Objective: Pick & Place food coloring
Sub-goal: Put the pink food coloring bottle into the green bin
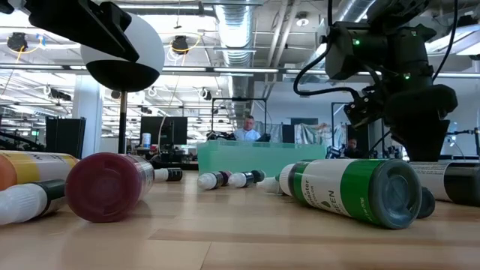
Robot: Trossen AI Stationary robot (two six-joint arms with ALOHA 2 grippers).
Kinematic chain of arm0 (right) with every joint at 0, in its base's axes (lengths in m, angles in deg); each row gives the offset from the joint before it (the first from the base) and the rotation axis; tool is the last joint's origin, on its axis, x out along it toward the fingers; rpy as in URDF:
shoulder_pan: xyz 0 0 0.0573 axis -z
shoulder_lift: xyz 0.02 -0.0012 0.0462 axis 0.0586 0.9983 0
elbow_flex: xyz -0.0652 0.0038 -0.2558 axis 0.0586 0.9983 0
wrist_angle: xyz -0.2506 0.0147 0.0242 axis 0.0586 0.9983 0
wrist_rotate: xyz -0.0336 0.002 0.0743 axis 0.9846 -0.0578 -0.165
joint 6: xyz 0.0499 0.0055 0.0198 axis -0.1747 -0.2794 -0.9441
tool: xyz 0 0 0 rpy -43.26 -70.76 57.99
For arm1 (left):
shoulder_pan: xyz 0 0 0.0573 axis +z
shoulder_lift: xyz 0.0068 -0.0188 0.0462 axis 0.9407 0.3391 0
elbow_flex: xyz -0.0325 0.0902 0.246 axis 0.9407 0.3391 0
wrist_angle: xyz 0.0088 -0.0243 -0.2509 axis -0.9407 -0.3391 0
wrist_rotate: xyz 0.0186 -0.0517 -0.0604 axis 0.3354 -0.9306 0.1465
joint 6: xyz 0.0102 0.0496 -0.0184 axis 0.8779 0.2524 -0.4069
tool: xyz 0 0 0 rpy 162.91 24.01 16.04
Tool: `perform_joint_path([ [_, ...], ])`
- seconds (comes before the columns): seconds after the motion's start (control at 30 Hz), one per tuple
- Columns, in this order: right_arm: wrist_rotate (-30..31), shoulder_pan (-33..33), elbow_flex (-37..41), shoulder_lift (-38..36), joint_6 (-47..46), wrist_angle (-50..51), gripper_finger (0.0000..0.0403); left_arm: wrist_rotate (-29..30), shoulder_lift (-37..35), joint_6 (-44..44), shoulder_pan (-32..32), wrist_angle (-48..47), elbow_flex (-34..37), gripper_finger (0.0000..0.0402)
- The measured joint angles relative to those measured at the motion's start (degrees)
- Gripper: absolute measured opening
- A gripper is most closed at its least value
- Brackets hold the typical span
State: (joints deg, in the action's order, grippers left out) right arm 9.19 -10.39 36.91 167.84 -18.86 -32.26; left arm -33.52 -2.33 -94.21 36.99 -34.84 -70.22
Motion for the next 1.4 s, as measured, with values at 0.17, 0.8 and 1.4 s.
perform_joint_path([
  [0.17, 0.00, 0.02, 0.00, 0.00, 0.04, -0.02, 0.0122, -0.02, 0.00, 0.01, 0.01, 0.00, 0.00, 0.0165],
  [0.8, 3.81, -0.07, -0.02, -0.19, 4.41, -0.65, 0.0122, 0.02, -0.02, 0.03, 0.02, -0.01, 0.00, 0.0165],
  [1.4, 7.35, -0.07, -5.18, -6.89, 10.89, -1.21, 0.0119, 0.04, -0.02, 0.02, 0.00, -0.05, 0.00, 0.0165],
])
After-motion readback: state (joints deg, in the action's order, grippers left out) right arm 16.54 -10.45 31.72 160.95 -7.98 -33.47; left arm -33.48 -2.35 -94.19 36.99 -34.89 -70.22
